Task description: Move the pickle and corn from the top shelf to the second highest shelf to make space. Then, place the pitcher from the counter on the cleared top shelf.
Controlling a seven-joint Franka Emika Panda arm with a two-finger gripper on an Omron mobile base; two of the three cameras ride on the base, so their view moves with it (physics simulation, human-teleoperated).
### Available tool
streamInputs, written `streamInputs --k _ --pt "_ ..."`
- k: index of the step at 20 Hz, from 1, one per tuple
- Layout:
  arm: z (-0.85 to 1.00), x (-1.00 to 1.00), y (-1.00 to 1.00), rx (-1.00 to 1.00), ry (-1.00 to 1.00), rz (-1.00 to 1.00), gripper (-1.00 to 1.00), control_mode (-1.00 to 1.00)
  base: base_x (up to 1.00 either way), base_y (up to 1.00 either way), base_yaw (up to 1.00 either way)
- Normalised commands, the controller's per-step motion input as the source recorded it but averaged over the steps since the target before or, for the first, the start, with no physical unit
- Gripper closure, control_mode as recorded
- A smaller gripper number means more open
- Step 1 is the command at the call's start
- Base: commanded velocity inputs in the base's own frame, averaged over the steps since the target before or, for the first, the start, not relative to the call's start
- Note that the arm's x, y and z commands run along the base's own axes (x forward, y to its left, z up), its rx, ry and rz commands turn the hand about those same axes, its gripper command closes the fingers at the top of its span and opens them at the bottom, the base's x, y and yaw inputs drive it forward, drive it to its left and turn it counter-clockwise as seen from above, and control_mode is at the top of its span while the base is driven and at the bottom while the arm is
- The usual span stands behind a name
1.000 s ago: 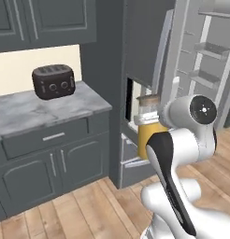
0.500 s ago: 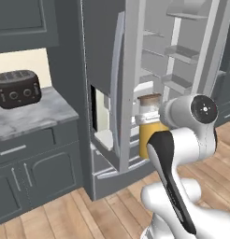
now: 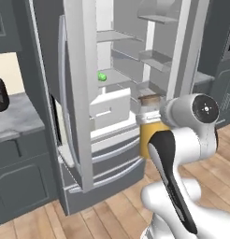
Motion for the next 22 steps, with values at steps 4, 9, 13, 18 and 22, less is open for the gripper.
streamInputs --k 4,9,13,18,22 --pt "0.0 0.0 0.0 0.0 0.0 0.0 1.0 1.0 0.72 -0.18 0.15" --pt "0.0 0.0 0.0 0.0 0.0 0.0 1.0 1.0 0.76 -0.04 0.17" --pt "0.0 0.0 0.0 0.0 0.0 0.0 1.0 1.0 0.69 -0.12 0.17" --pt "0.0 0.0 0.0 0.0 0.0 0.0 1.0 1.0 0.65 -0.24 0.17" --pt "0.0 0.0 0.0 0.0 0.0 0.0 1.0 1.0 0.61 -0.24 0.18"
